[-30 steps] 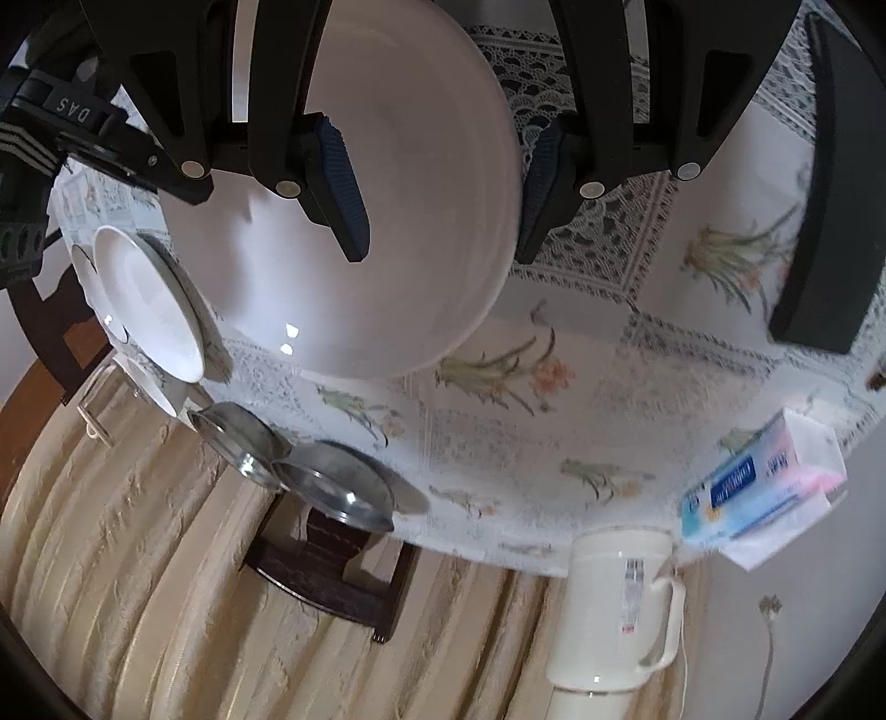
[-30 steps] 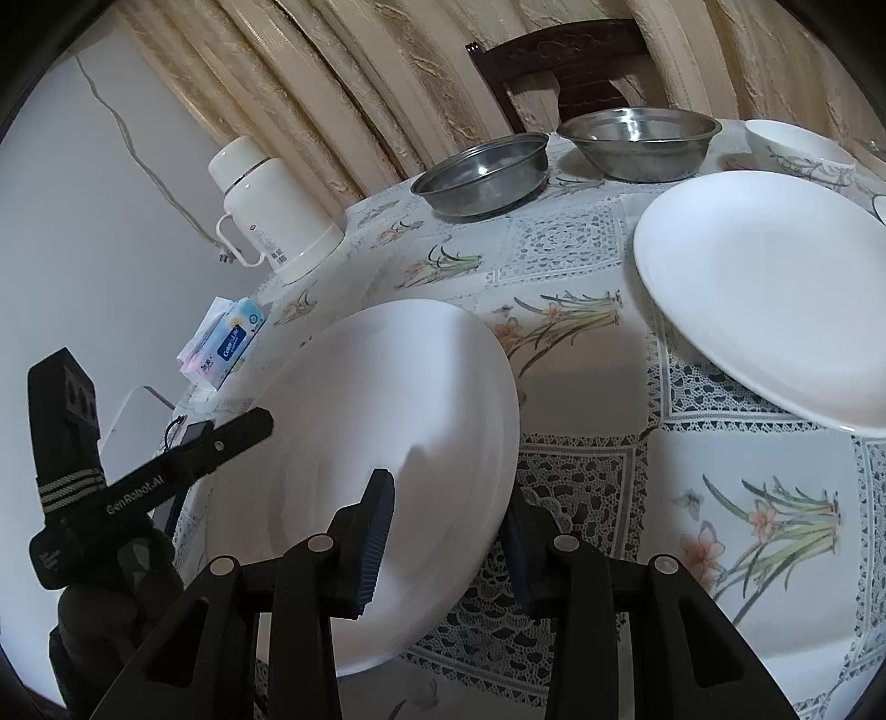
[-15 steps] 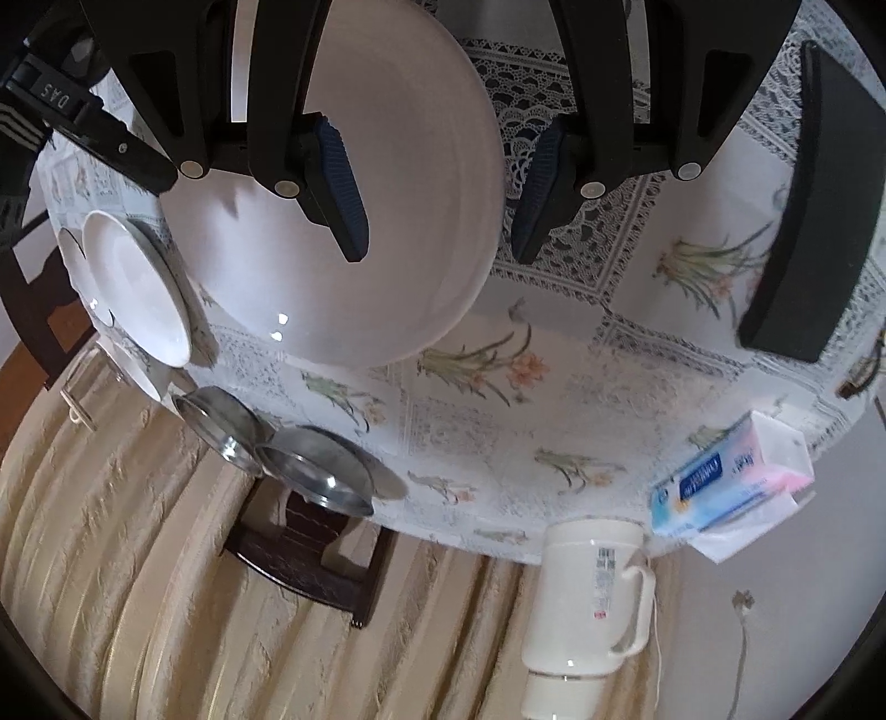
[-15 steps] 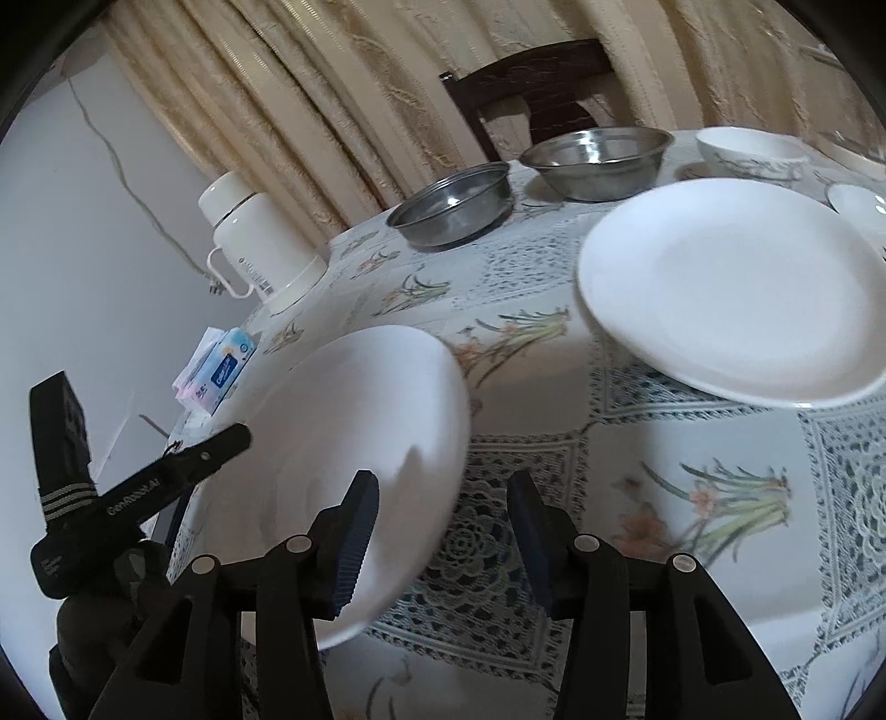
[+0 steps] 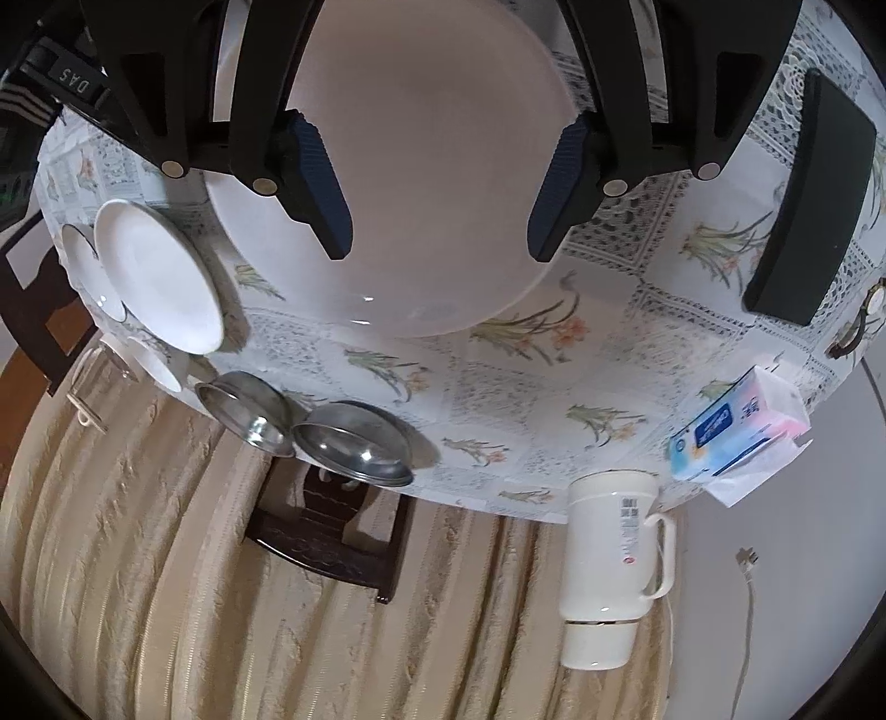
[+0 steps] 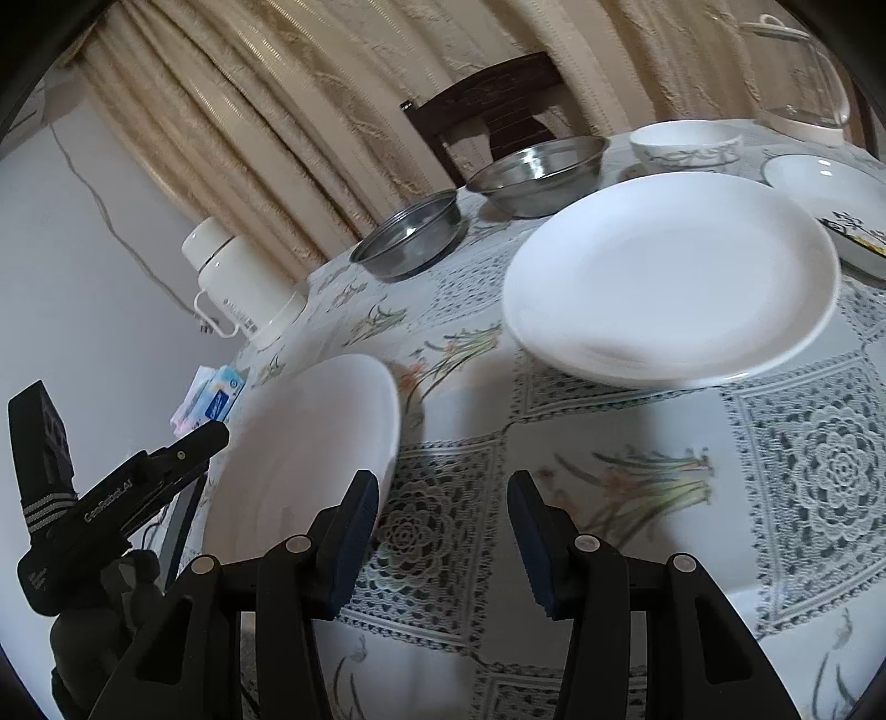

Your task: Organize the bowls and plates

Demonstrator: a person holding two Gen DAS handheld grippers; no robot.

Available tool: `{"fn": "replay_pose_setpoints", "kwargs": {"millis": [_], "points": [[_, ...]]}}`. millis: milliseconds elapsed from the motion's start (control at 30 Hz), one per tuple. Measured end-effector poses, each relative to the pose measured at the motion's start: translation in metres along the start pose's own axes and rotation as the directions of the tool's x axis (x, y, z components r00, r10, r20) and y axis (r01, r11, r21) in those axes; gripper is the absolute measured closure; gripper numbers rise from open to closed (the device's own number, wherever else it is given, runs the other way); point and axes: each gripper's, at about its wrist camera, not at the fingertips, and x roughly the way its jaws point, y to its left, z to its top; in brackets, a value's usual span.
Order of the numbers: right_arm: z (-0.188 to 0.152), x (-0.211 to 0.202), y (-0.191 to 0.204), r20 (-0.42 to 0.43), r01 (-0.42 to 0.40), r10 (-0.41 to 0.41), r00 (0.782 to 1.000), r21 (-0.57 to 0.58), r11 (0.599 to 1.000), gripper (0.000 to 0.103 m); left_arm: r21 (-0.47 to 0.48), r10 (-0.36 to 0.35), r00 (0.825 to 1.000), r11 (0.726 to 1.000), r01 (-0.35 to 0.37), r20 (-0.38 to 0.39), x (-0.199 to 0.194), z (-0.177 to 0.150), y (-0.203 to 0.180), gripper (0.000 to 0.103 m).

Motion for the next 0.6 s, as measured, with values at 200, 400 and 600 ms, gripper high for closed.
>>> {"fn": "replay_pose_setpoints", "kwargs": {"millis": [200,400,600], "points": [[0.003,-0.008,-0.014,0.017,0.007,-0.007,1.000,0.032,0.999,0.049,0.027,-0.015,1.000,1.000,0.015,-0.010,0.006,0.001,-0.024,0.034],[0.007,-0.018,-0.023,0.051,0.037,-0.038,0.998,0.022,0.999,0.049,0.046,-0.033,0.999,0.998,0.035,-0.028,0.015,-0.002,-0.047,0.034],[0.015,-0.027,-0.040,0.094,0.072,-0.076,0.993,0.049,0.996,0.047,0.082,-0.043,0.999,0.996,0.045,-0.032,0.023,0.001,-0.074,0.034]]}}
